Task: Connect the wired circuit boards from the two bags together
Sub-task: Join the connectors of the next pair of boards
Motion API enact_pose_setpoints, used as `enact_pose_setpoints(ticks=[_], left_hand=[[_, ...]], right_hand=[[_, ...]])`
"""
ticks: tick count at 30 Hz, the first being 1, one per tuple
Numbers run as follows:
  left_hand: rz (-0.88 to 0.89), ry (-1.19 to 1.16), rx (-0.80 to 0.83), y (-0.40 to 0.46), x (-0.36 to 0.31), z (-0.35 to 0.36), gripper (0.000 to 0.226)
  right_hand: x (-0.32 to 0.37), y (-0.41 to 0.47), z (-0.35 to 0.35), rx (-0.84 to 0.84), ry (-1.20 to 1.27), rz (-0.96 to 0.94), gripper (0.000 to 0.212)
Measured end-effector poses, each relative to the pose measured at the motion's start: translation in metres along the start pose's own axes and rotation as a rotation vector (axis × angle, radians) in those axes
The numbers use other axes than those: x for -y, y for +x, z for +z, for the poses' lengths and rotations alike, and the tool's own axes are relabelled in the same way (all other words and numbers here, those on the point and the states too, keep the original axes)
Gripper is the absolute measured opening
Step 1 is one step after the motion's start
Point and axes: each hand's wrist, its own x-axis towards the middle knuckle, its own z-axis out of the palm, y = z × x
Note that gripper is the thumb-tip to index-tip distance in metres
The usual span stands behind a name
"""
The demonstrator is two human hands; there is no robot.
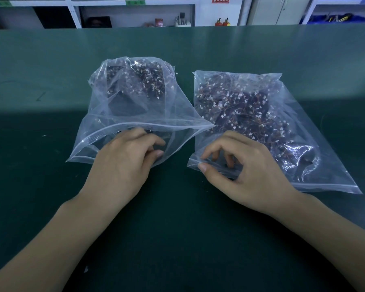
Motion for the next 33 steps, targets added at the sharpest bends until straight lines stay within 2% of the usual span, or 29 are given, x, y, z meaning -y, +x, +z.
enact_pose_setpoints(ticks=[5, 8, 12, 16, 21, 29, 33], left_hand=[[0.153, -0.145, -0.162, 0.0, -0.009, -0.001, 0.004], [0.251, -0.204, -0.253, -0.002, -0.019, -0.001, 0.012], [0.261, -0.305, -0.338, -0.005, -0.029, -0.002, 0.012], [0.217, -0.48, -0.318, -0.005, -0.034, -0.002, 0.011], [0.194, -0.526, -0.285, -0.007, -0.036, 0.003, 0.011], [0.12, -0.664, -0.198, -0.01, -0.043, 0.004, 0.014], [0.117, -0.599, -0.18, -0.01, -0.042, 0.003, 0.007]], right_hand=[[-0.001, 0.0, -0.001, -0.01, 0.012, -0.001, 0.018], [-0.001, 0.001, -0.001, -0.021, 0.022, -0.014, 0.019], [-0.002, 0.003, -0.002, -0.05, 0.023, -0.048, 0.016], [0.0, 0.005, -0.003, -0.108, 0.06, -0.048, 0.017], [0.003, 0.005, -0.005, -0.203, 0.136, 0.037, 0.019], [-0.001, 0.006, -0.003, -0.111, 0.084, -0.107, 0.009], [0.001, 0.006, -0.003, -0.115, 0.09, -0.119, 0.006]])
